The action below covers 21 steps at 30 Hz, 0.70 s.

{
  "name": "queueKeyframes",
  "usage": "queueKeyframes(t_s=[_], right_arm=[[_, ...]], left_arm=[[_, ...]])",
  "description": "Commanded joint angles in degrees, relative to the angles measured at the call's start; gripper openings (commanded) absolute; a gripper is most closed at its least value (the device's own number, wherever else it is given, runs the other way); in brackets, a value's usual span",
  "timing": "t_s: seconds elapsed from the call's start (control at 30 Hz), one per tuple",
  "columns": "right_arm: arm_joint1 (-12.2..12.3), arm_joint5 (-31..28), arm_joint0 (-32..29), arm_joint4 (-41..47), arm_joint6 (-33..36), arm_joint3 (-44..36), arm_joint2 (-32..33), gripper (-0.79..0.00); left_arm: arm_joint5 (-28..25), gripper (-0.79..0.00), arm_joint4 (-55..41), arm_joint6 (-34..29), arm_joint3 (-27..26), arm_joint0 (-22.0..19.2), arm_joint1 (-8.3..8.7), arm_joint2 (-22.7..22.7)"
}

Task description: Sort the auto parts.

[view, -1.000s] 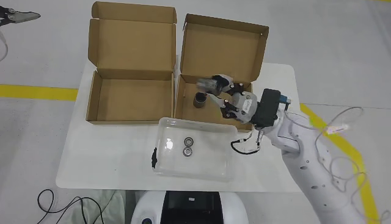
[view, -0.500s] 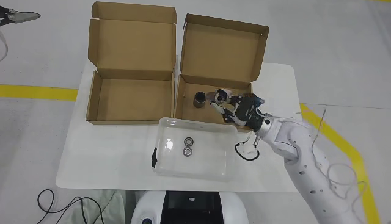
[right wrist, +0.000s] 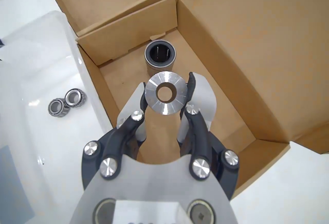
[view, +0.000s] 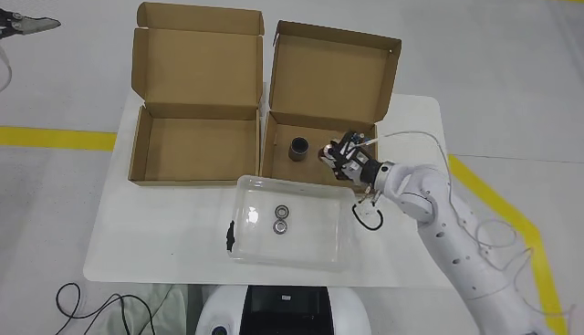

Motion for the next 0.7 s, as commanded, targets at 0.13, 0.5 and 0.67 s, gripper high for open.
queueKeyframes(t_s=[0.13,0.5,0.67], right_arm=[[-0.71,-0.26,3.76,1.53,3.7,3.65,-2.36,-0.785],[-2.57,0.39,10.51,3.08,9.8,11.19,-7.78,-0.785],[-3.41,0.38,12.29,4.02,9.35,14.31,-9.72,-0.785]], left_arm=[[0.0,0.0,0.0,0.0,0.0,0.0,0.0,0.0],[0.0,0.0,0.0,0.0,0.0,0.0,0.0,0.0],[0.0,0.0,0.0,0.0,0.0,0.0,0.0,0.0]])
